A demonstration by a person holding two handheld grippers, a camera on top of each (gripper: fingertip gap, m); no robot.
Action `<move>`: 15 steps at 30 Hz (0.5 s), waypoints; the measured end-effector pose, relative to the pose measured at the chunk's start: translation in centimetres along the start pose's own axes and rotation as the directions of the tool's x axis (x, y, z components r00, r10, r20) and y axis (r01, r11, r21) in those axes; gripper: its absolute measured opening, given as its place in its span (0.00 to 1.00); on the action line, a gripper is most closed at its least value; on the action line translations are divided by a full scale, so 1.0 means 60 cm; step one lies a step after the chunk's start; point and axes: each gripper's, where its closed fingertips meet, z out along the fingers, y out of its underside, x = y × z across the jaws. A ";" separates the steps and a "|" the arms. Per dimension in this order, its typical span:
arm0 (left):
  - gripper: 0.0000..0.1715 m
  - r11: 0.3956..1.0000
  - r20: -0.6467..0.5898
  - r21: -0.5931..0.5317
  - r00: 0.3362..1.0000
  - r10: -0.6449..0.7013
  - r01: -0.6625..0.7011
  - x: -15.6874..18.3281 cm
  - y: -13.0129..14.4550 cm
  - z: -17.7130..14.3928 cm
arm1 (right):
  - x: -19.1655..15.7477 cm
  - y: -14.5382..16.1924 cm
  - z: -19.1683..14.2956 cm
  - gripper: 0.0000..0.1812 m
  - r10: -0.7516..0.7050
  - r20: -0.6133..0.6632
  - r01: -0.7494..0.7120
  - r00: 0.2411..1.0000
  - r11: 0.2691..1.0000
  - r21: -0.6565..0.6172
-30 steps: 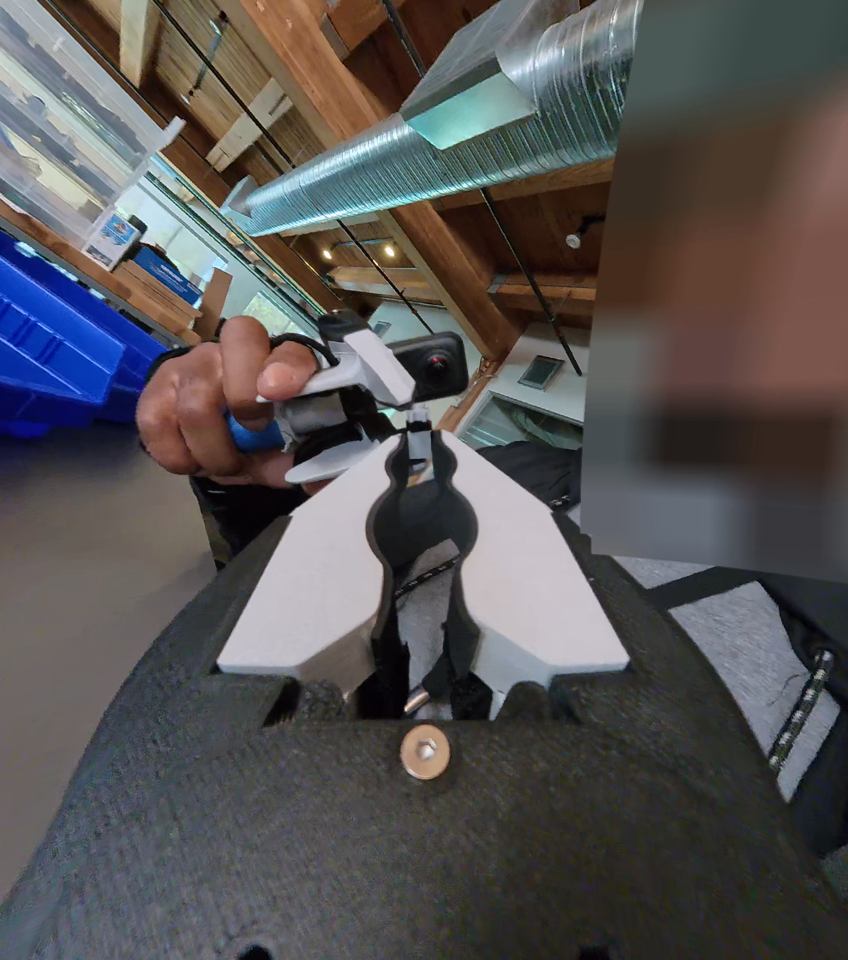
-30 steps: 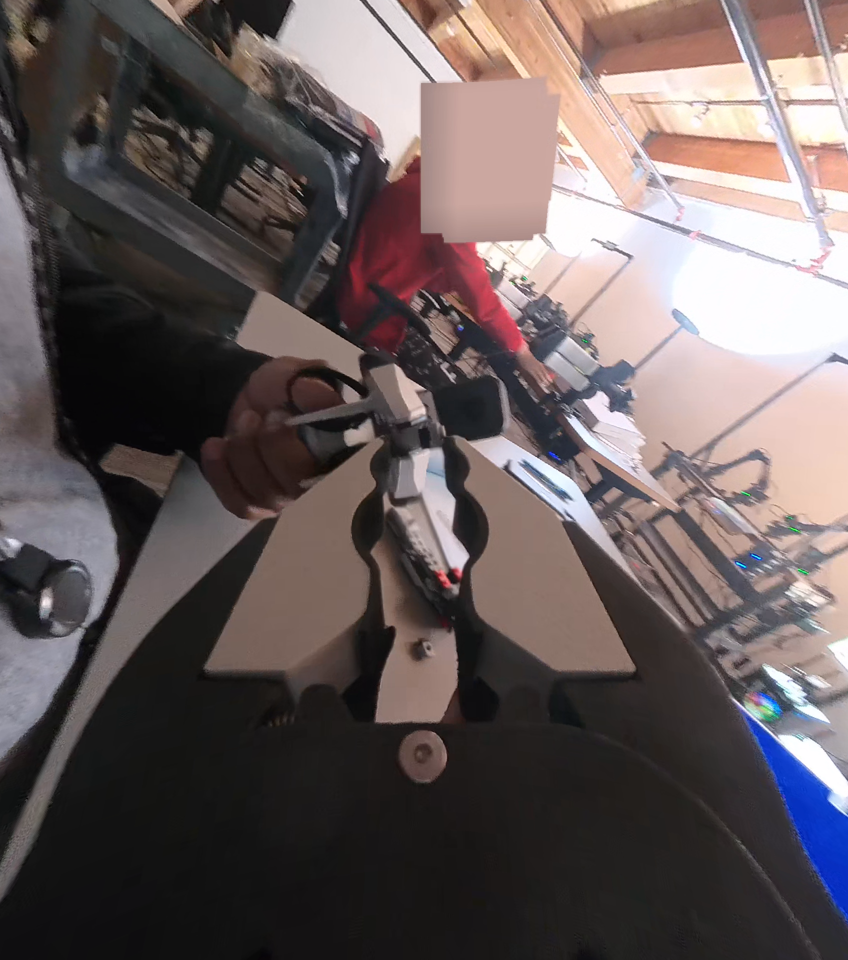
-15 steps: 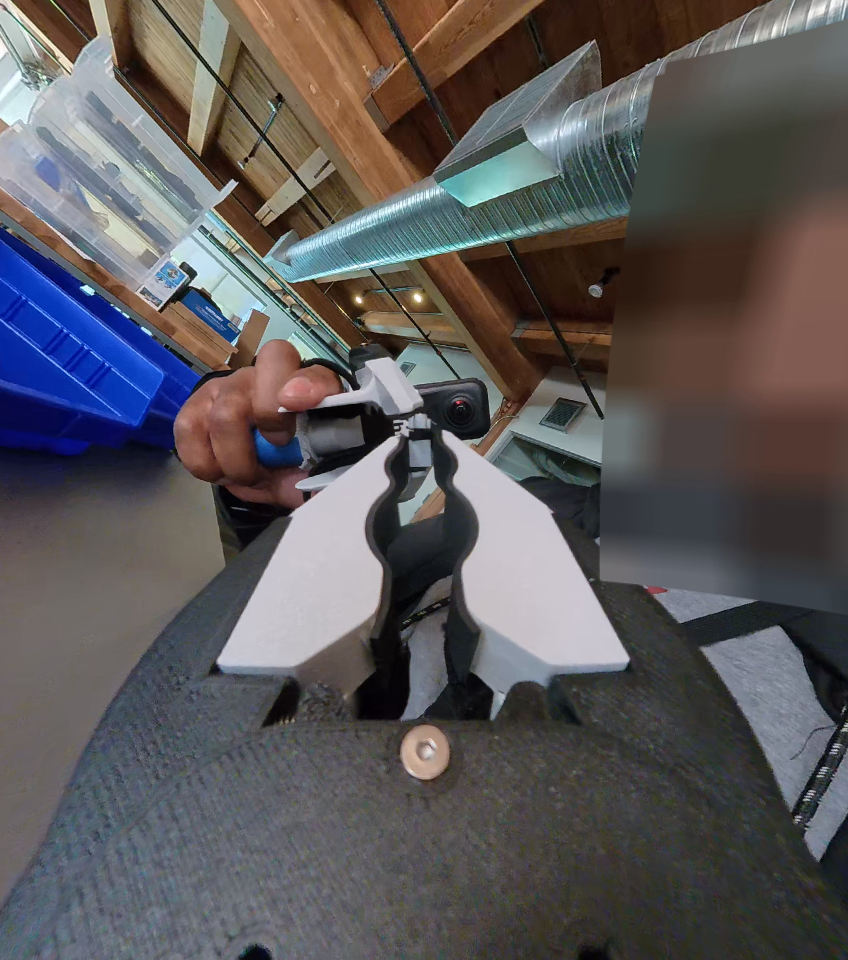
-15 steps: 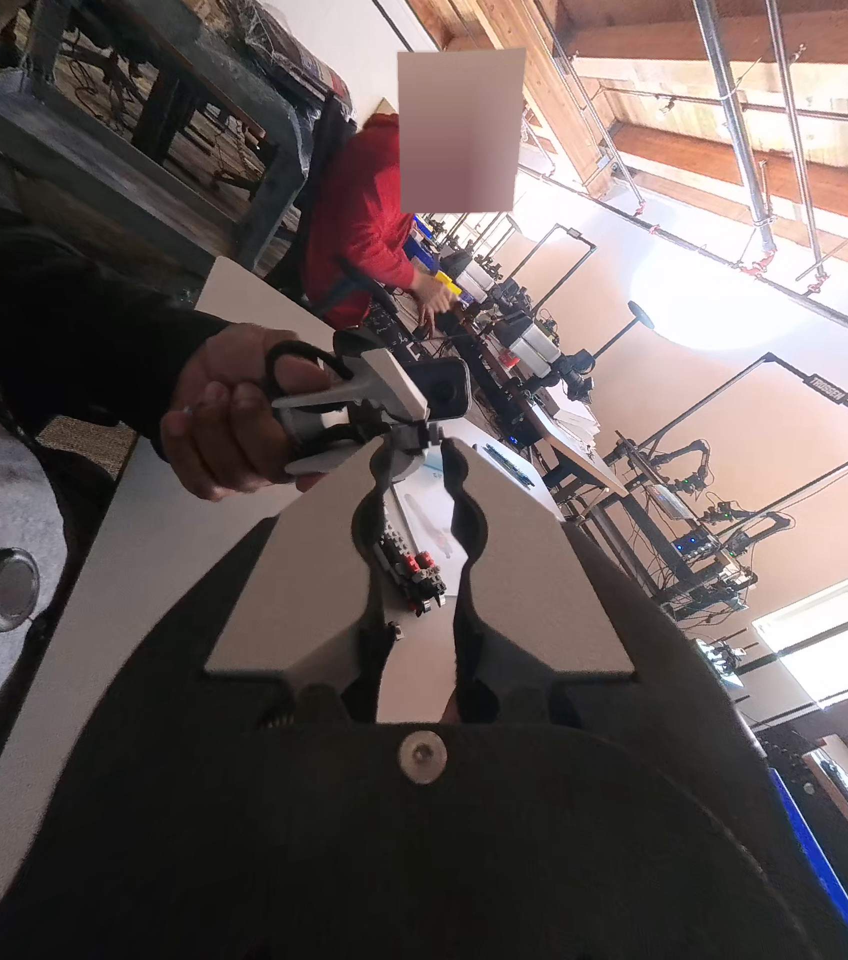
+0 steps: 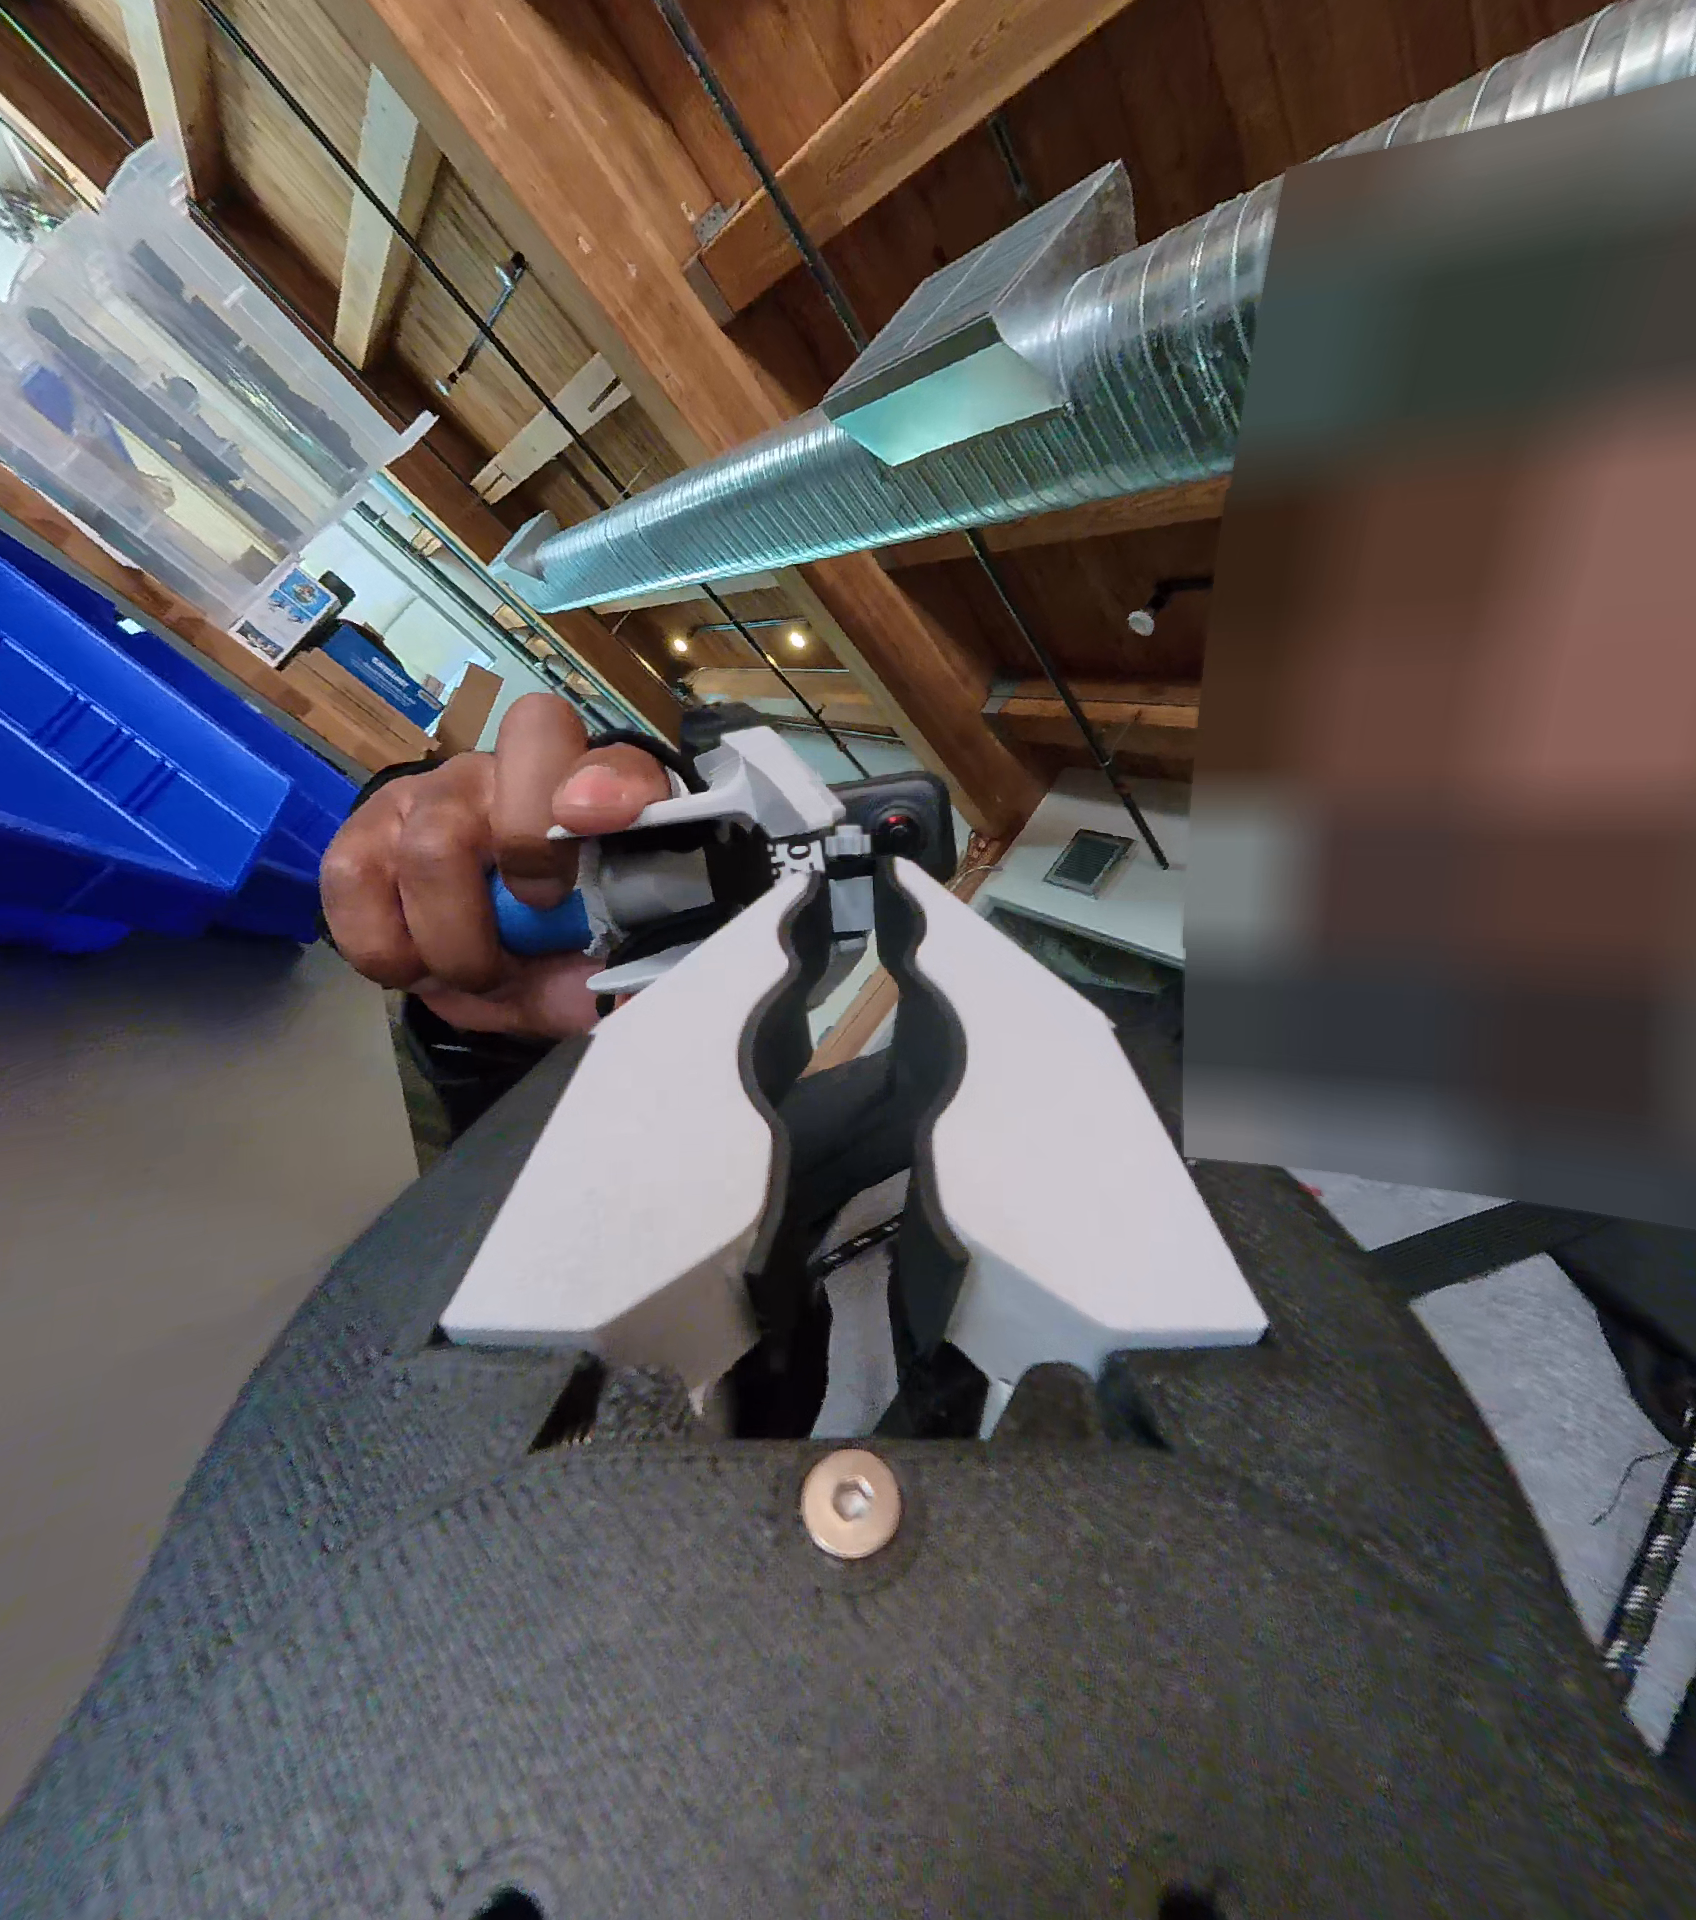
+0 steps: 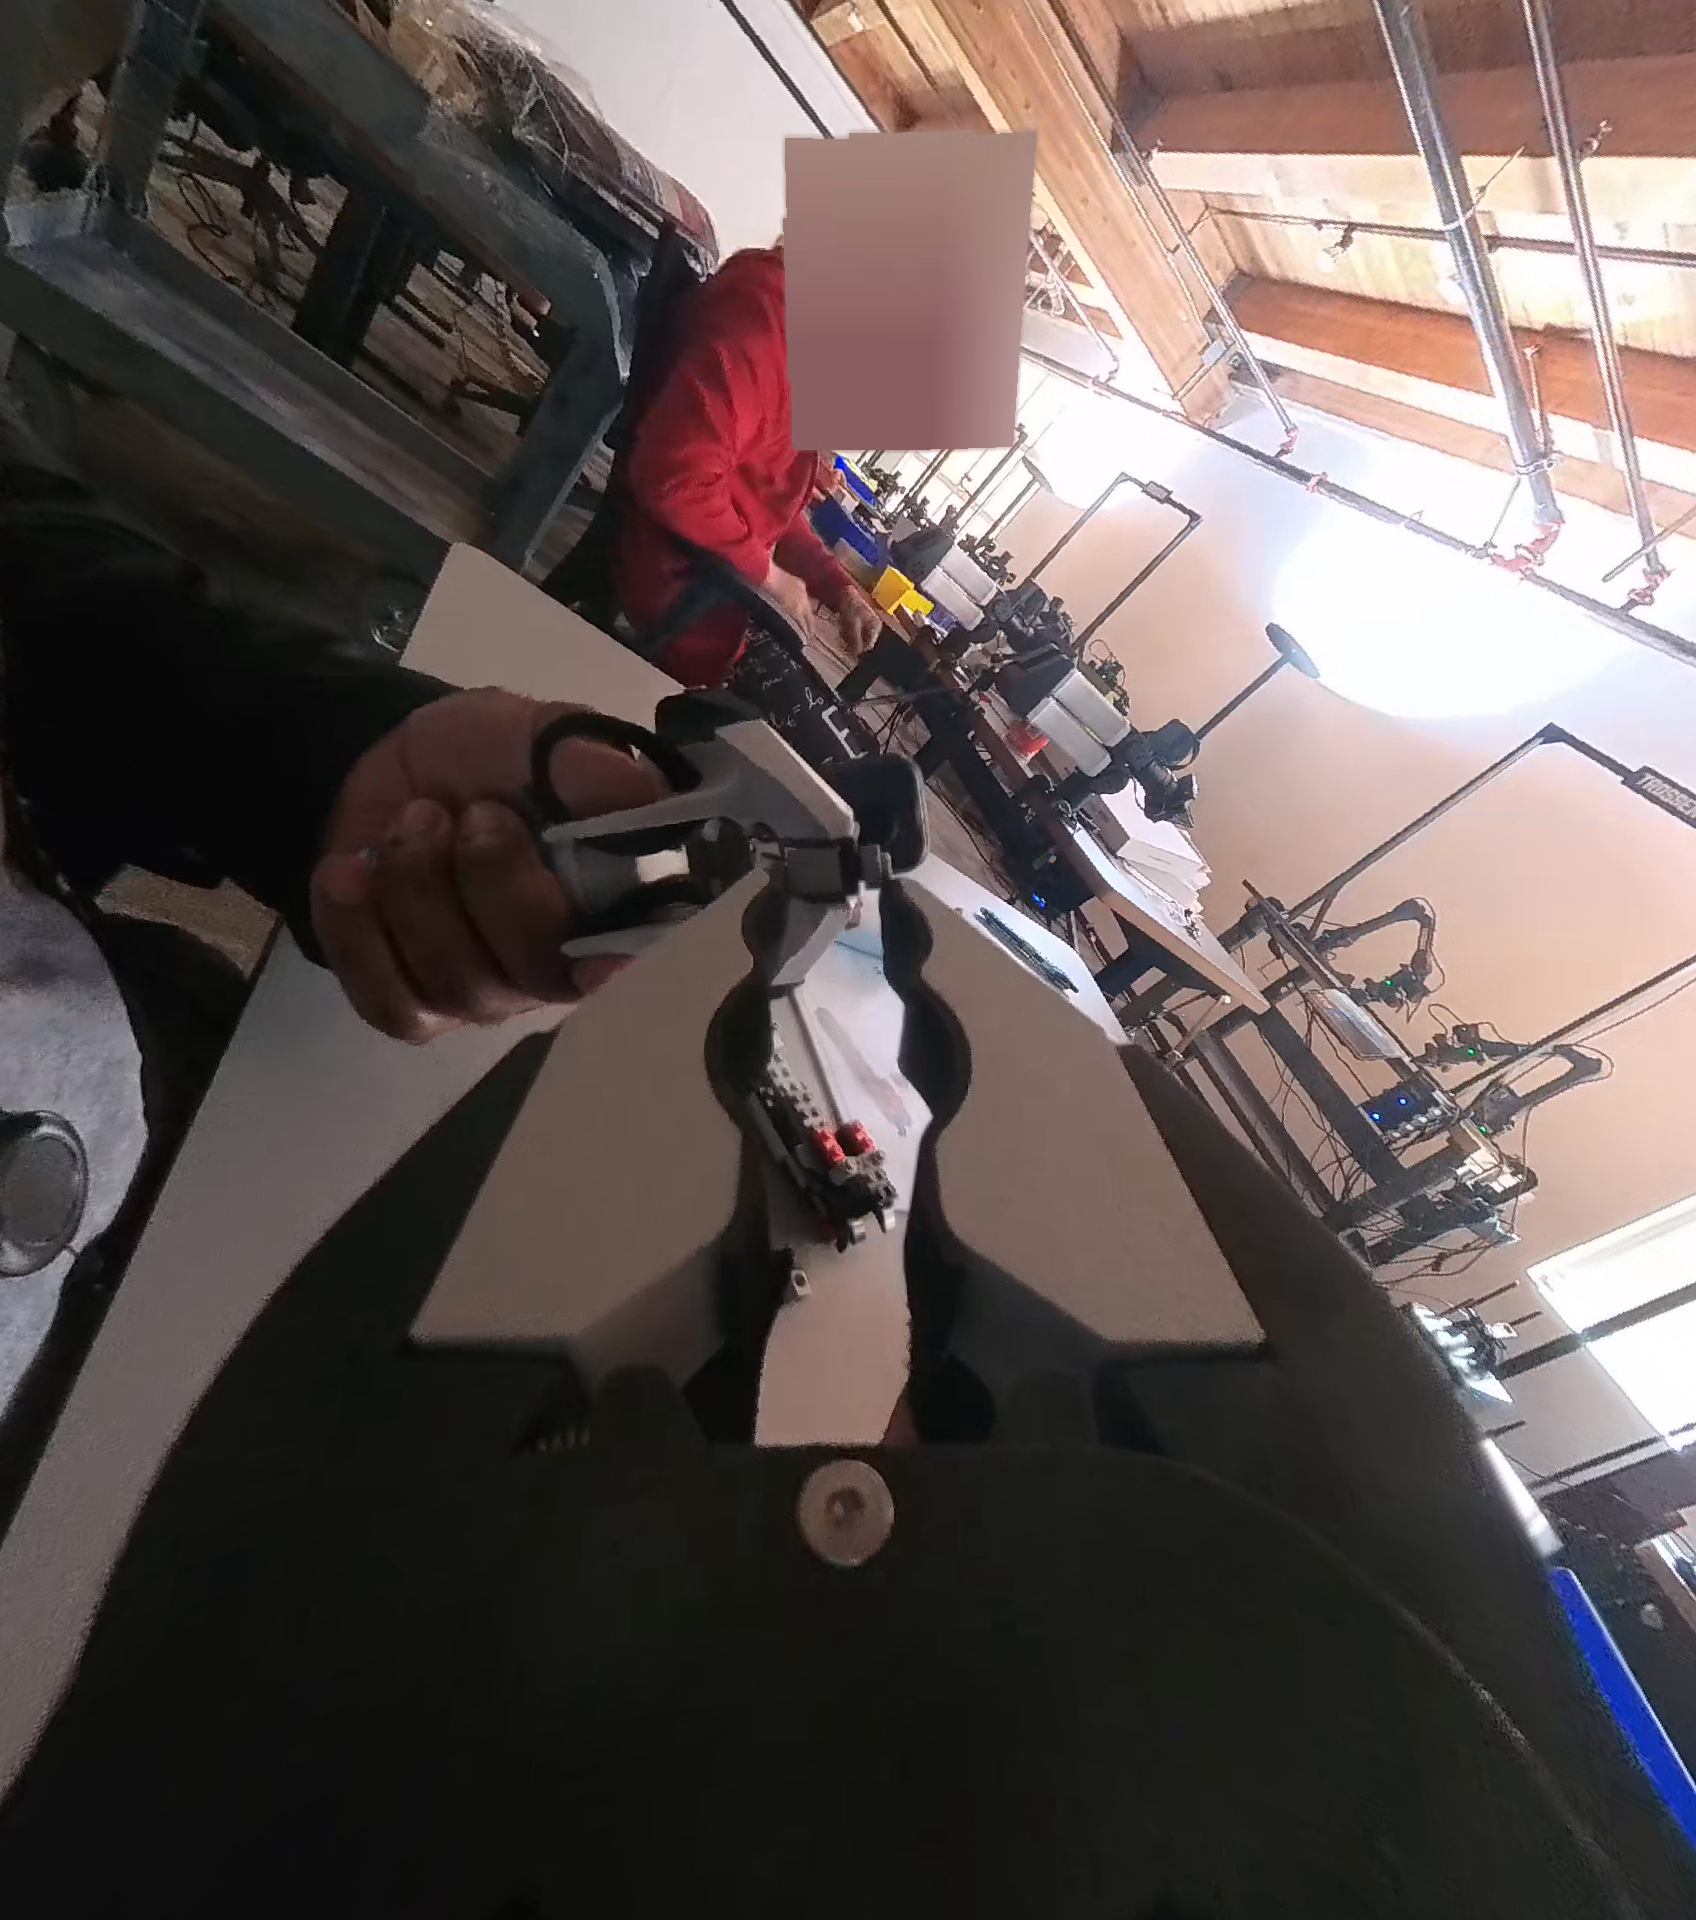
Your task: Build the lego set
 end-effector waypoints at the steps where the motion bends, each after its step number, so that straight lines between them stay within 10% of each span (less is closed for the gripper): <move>1: 0.05 1.000 0.009 -0.004 1.000 0.006 -0.006 -0.001 0.000 0.000 | 0.000 0.001 0.000 0.11 -0.006 -0.003 0.006 1.000 1.000 -0.005; 15: 0.05 0.999 -0.007 -0.033 1.000 -0.023 0.022 0.001 0.010 0.008 | -0.004 -0.009 -0.002 0.14 -0.081 -0.004 0.081 0.997 0.996 0.024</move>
